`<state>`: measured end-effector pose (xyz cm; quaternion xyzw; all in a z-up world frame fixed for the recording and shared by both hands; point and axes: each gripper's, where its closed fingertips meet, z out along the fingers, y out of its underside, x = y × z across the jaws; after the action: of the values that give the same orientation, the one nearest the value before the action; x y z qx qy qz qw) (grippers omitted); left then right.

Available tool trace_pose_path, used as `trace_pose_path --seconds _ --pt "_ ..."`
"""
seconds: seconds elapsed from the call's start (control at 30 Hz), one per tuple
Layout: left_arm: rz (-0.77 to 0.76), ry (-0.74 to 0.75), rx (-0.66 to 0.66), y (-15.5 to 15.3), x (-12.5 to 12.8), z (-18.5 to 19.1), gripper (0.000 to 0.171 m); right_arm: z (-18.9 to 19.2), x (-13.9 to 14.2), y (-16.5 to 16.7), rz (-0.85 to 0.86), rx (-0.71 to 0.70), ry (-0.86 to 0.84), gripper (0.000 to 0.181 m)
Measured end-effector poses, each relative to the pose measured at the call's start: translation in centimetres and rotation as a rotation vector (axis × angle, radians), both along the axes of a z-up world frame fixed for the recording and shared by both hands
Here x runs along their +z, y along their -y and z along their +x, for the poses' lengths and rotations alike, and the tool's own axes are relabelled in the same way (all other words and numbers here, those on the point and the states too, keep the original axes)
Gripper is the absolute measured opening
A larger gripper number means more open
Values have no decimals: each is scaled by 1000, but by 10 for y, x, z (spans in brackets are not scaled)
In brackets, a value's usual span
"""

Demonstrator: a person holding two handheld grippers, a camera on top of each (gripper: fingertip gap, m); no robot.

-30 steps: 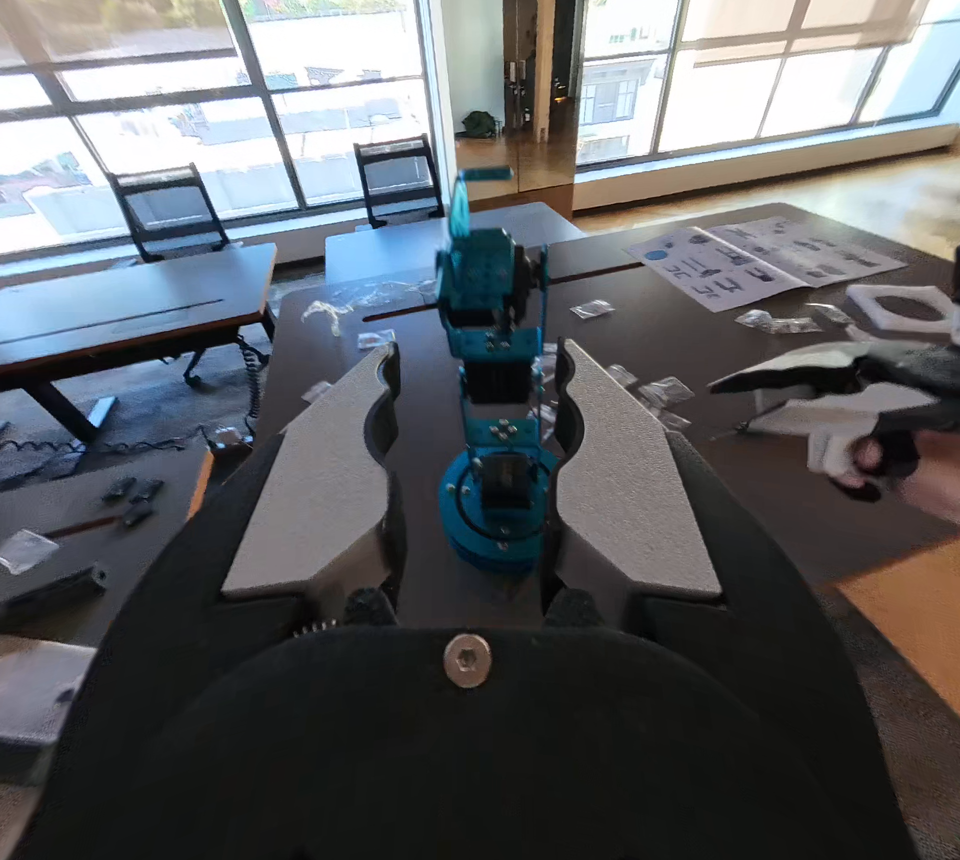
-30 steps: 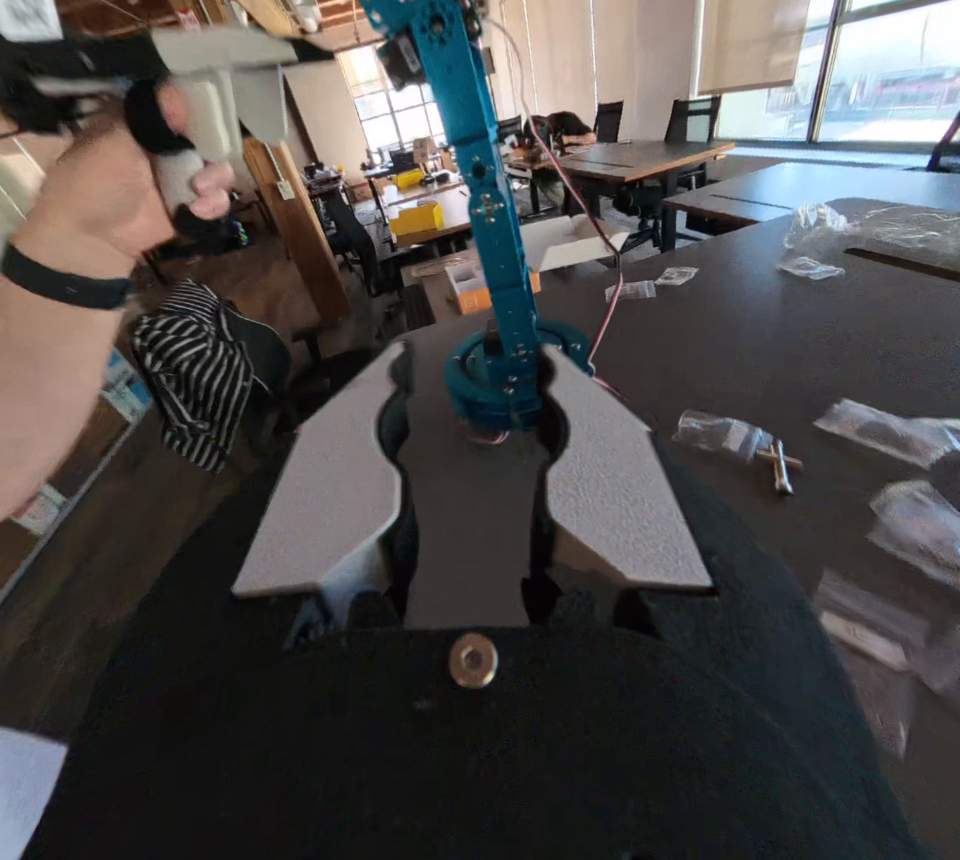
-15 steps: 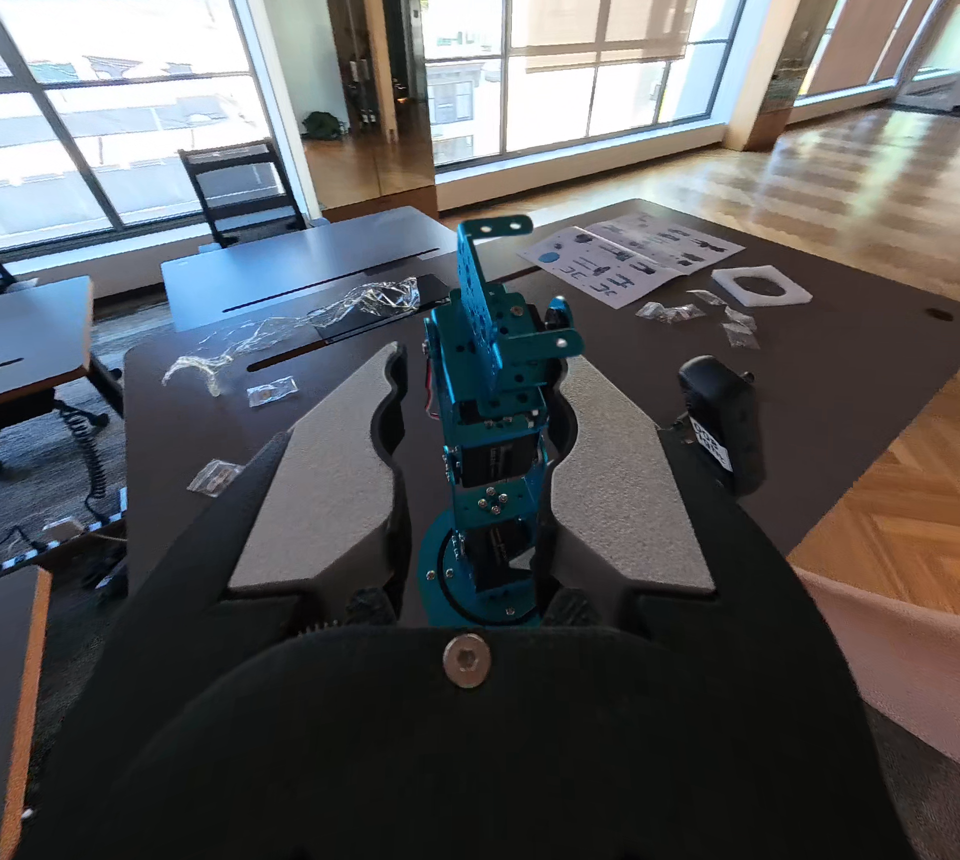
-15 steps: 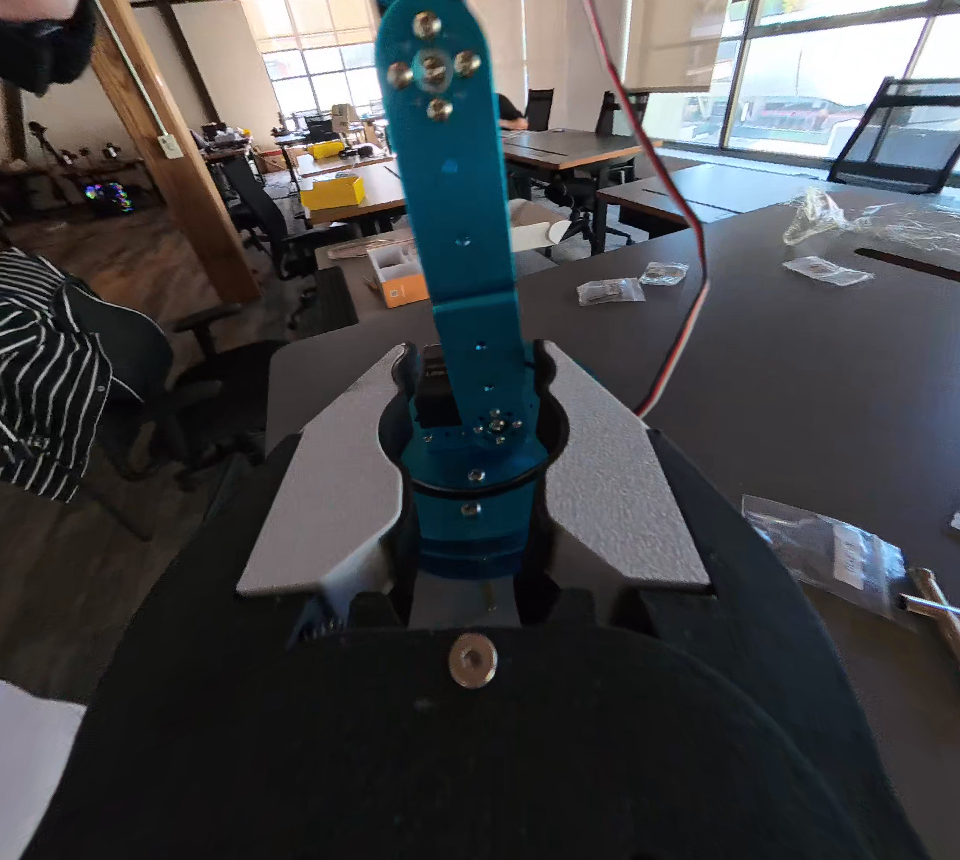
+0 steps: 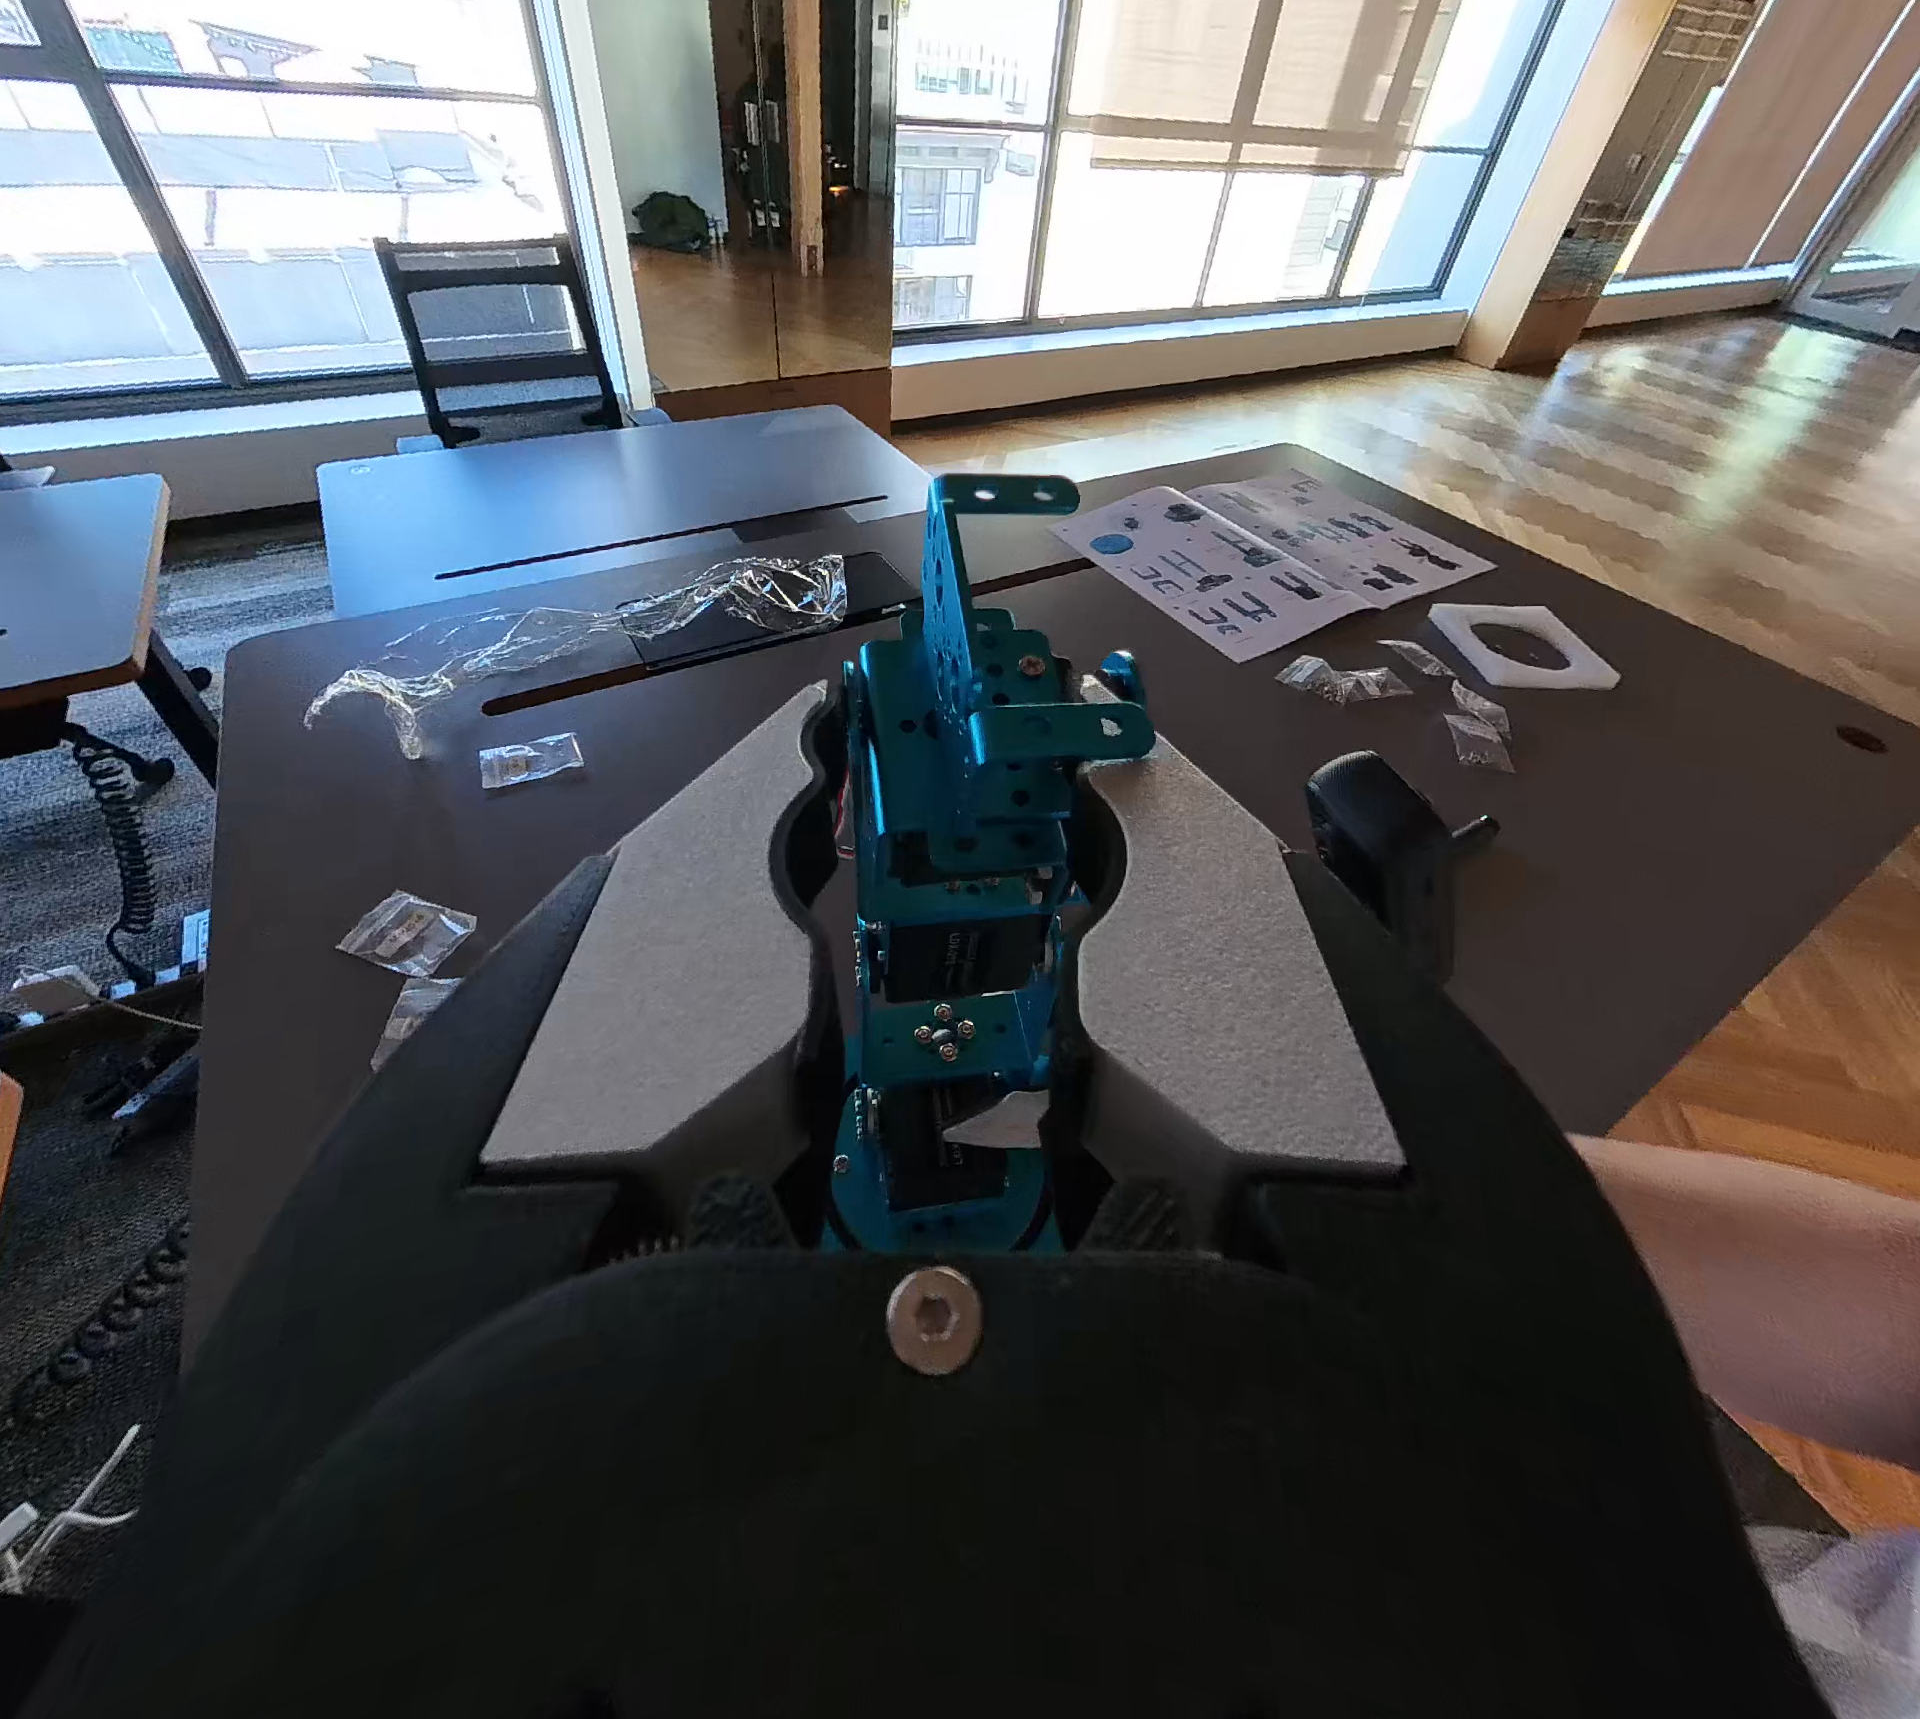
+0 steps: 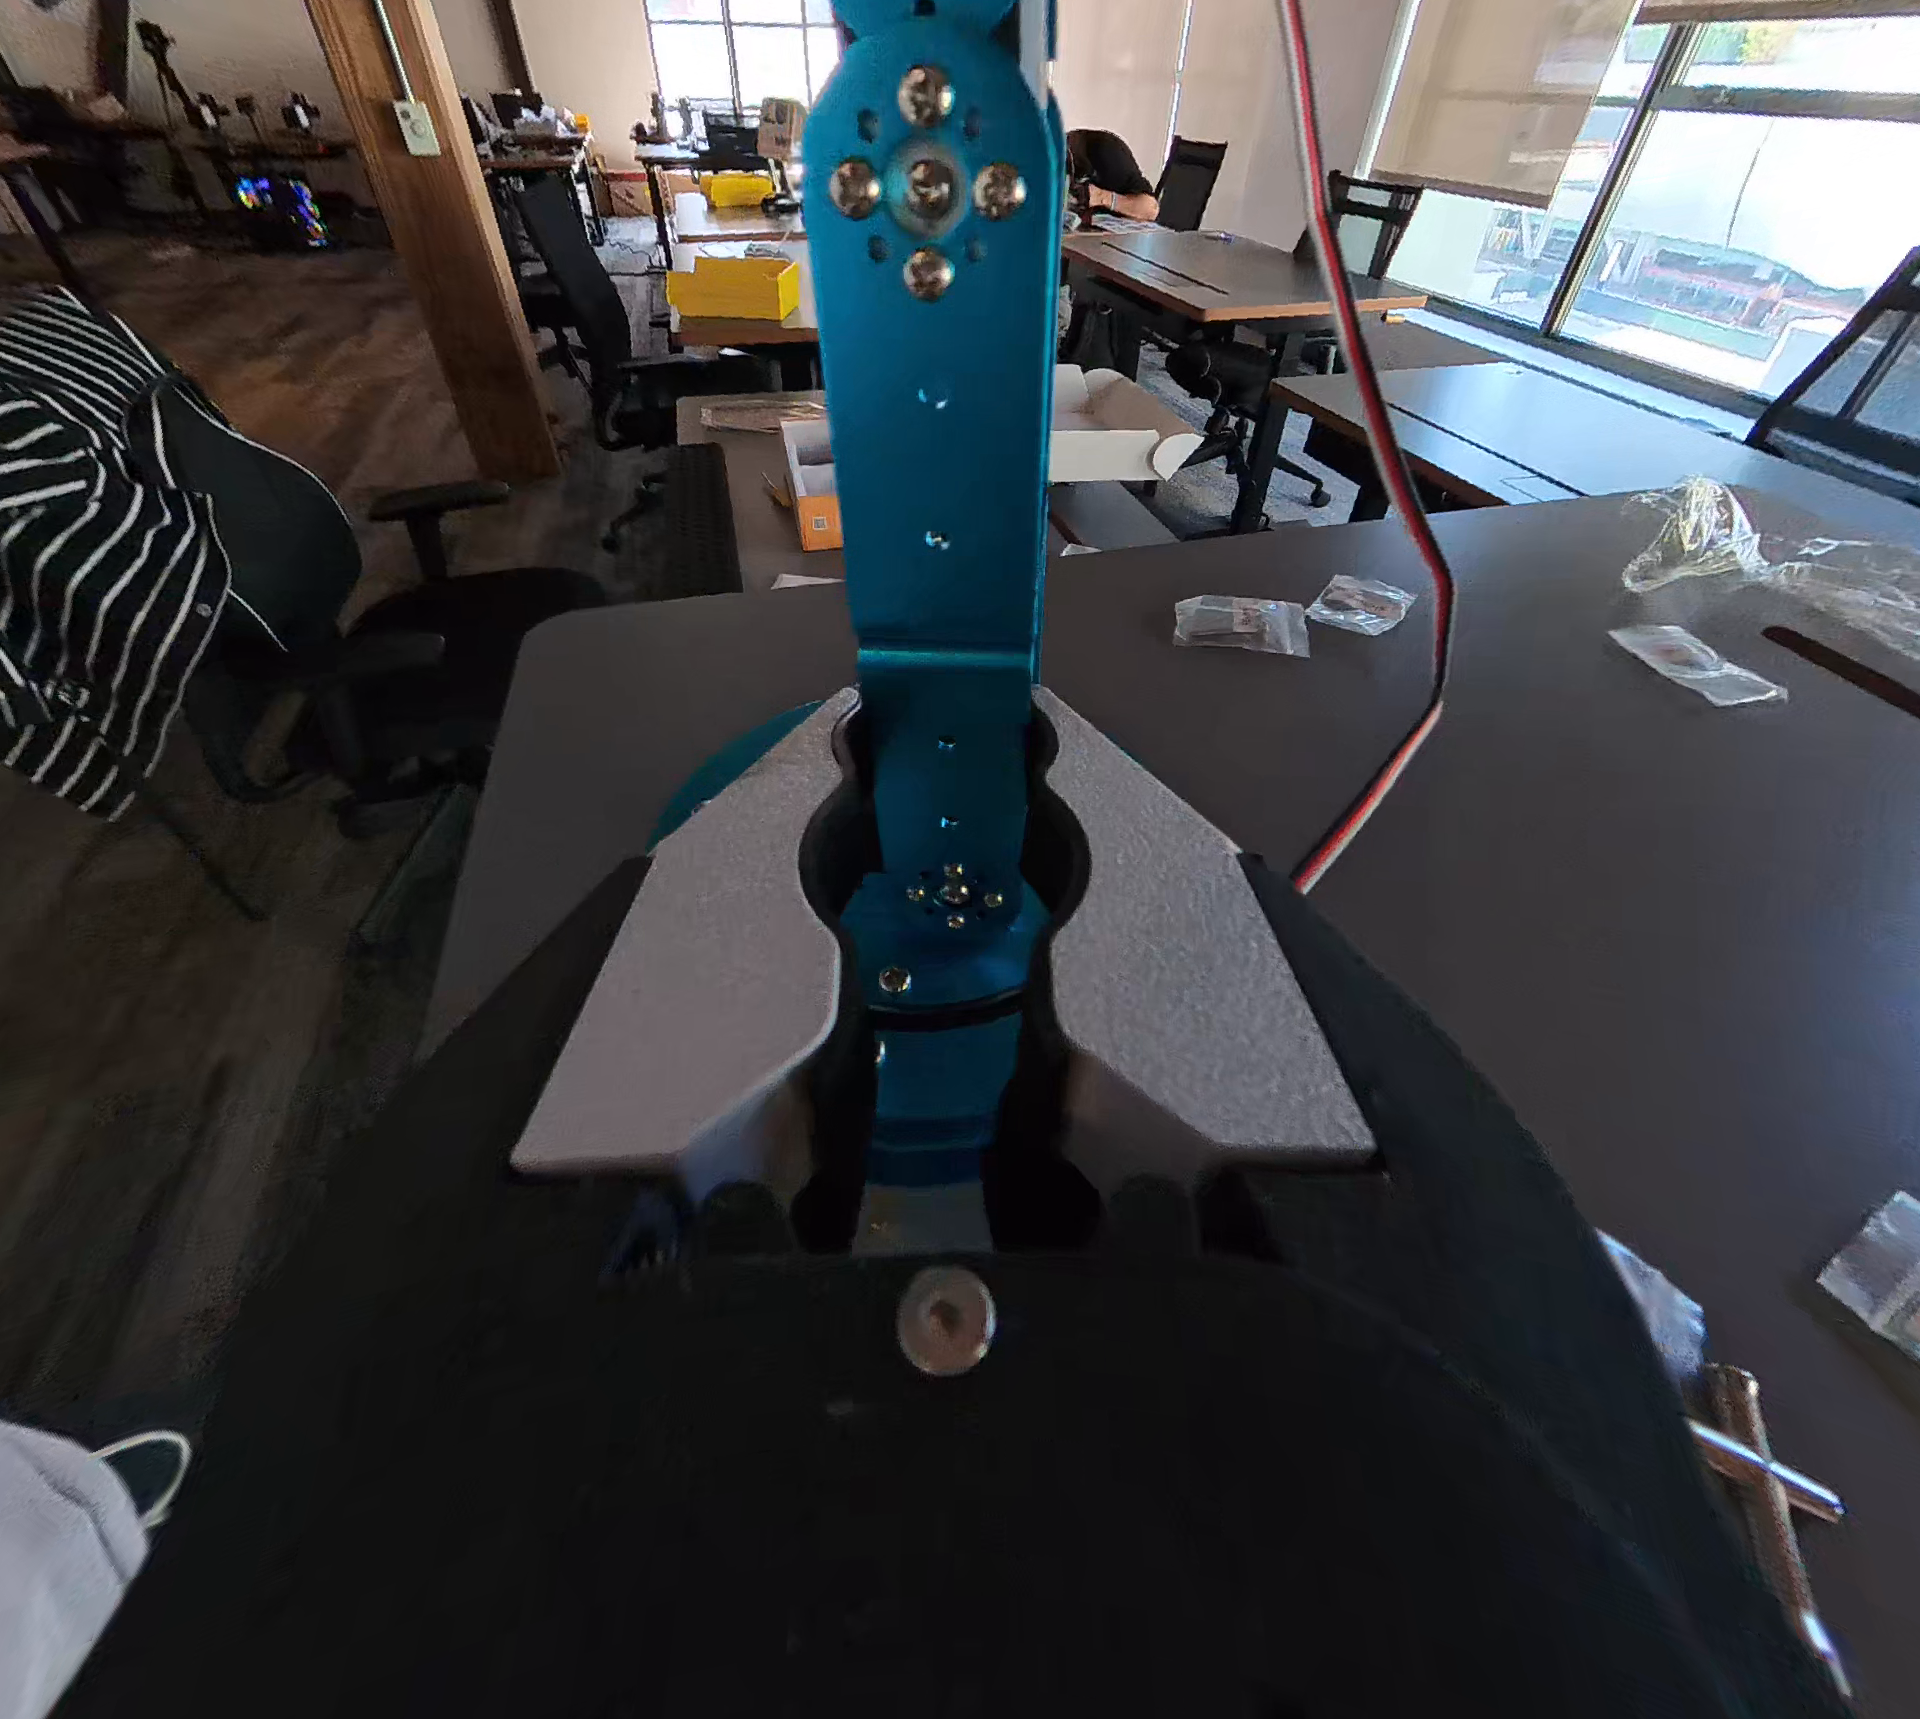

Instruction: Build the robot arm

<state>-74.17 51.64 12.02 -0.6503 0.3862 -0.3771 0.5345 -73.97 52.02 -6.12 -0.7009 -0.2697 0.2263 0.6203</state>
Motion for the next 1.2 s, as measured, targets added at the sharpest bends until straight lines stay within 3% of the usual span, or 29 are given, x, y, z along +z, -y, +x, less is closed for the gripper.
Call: trace_pose_path --seconds 0.17,0.3,0.43,0.57,0.63,0.67,0.77,0.83,1.03,1.2 --pt "79 -59 -20 2 3 -9 57 9 -2 -2 -10 47 82 24" --pt "148 -124 -155 5 14 -16 64 20 -4 -3 -32 75 152 24" --pt "64 -211 -355 5 35 -11 61 28 -3 -4 -45 52 181 24" --pt "-179 -308 -405 -1 35 3 48 33 1 -1 -24 16 217 24" --pt "-199 -399 -369 -12 20 2 41 36 1 -1 -37 8 217 24" --pt "-214 -413 -374 -14 14 2 46 37 1 0 -40 3 226 24" --pt "-397 -335 -522 6 11 6 17 37 0 0 -48 3 250 24" --pt "-481 -298 -547 4 10 4 17 38 1 -1 -53 9 264 24" --pt "-586 -232 -438 -24 2 -20 11 41 9 -10 -59 73 314 24" --pt "-723 -21 -365 -32 -13 -46 11 41 6 -16 -108 164 448 23"
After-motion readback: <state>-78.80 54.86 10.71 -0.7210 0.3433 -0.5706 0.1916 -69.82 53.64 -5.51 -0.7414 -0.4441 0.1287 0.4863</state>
